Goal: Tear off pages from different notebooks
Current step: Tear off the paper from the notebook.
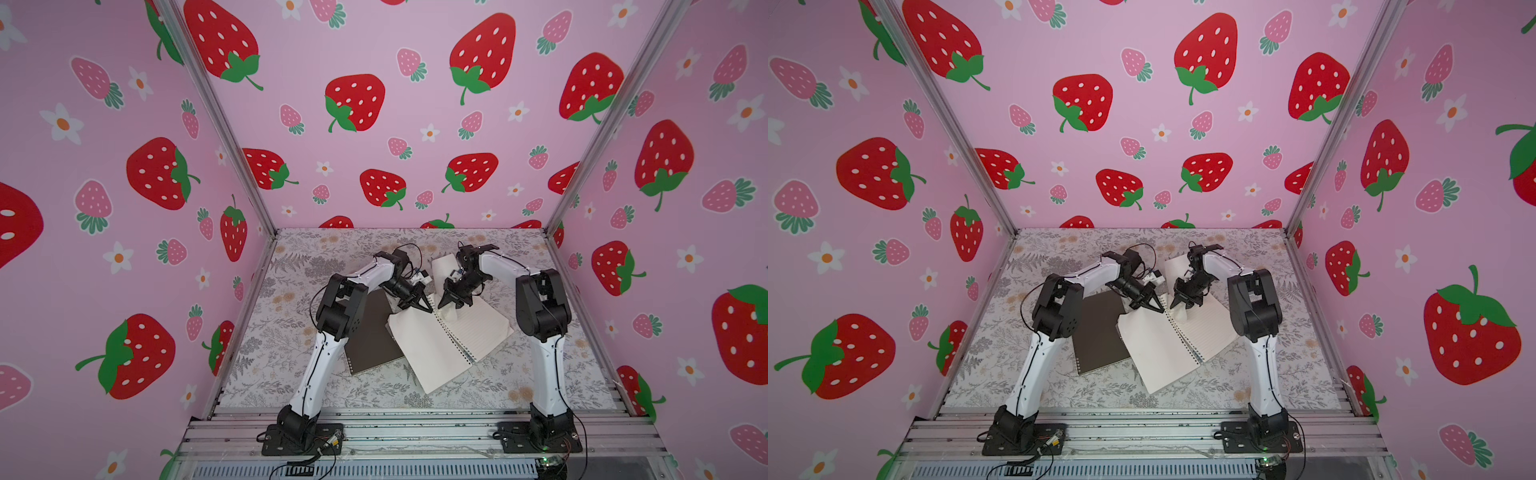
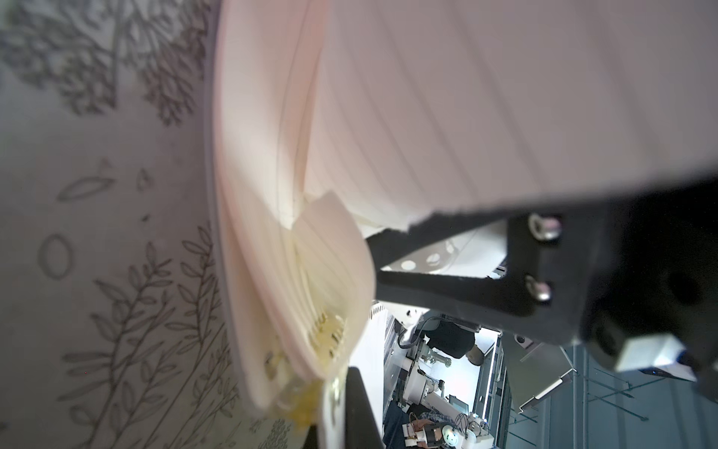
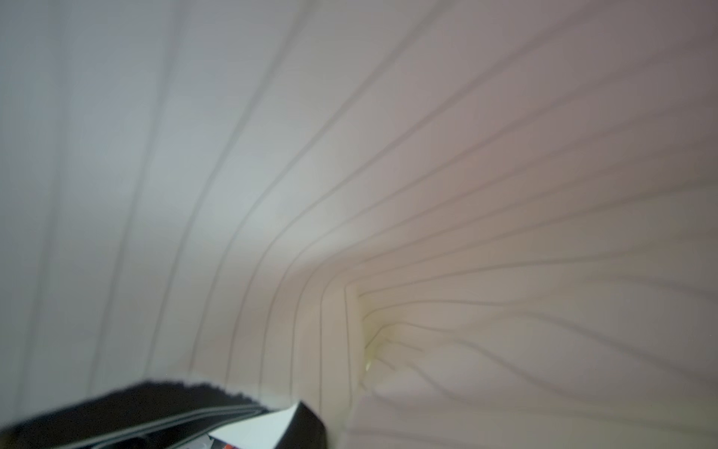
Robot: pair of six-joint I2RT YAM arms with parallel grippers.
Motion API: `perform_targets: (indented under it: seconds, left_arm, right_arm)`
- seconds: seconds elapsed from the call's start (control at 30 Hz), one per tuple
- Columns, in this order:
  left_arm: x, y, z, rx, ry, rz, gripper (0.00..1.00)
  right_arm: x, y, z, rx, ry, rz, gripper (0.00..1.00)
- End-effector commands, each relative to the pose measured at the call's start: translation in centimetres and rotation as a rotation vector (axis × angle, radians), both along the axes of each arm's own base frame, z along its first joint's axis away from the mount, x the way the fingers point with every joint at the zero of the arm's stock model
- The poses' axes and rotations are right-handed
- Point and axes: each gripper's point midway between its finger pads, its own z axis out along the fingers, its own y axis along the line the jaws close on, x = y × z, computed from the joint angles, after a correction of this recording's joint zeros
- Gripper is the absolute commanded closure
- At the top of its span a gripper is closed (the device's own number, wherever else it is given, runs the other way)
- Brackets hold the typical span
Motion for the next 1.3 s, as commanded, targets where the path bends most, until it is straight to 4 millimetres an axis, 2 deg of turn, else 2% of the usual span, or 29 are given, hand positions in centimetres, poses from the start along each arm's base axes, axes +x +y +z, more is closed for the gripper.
perform_targets:
  seconds: [0.0,0.1,0.47,0.6,0.77,0.97,1.1,1.27]
  left_arm:
    - [-0.6,-0.3,-0.3,-0.010,0.016,-0.020,1.00]
    - [-0.7,-0.2,-0.4,-0.011,0.018,-0.021,1.00]
    - [-0.9,-0.1,-0.8,-0.003,0.028,-0.021,1.00]
    - [-0.9,-0.1,-0.8,-0.001,0.028,-0.021,1.00]
    - [-0.8,-0.1,-0.8,0.002,0.027,-0.019,1.00]
    - [-0.9,-0.1,-0.8,0.001,0.034,-0.018,1.00]
    - [-0.9,-0.1,-0.8,-0.001,0.034,-0.018,1.00]
    - [-0.9,-0.1,-0.8,-0.002,0.039,-0.017,1.00]
  right_arm:
    - [-0.3,0.6,0.0,0.016,0.017,0.023,0.95]
    - [-0.1,0.5,0.3,0.011,-0.004,0.025,1.00]
    - [1.4,1.0,3.1,0.080,-0.100,0.004,1.00]
    - [3.7,1.3,4.7,0.171,-0.123,-0.087,1.00]
    - [6.3,3.0,6.3,0.309,-0.126,-0.190,1.00]
    - [7.0,3.2,6.1,0.317,-0.120,-0.224,1.00]
    - [7.6,3.0,4.8,0.295,-0.109,-0.248,1.00]
    - [9.9,1.5,3.3,0.209,-0.163,-0.263,1.00]
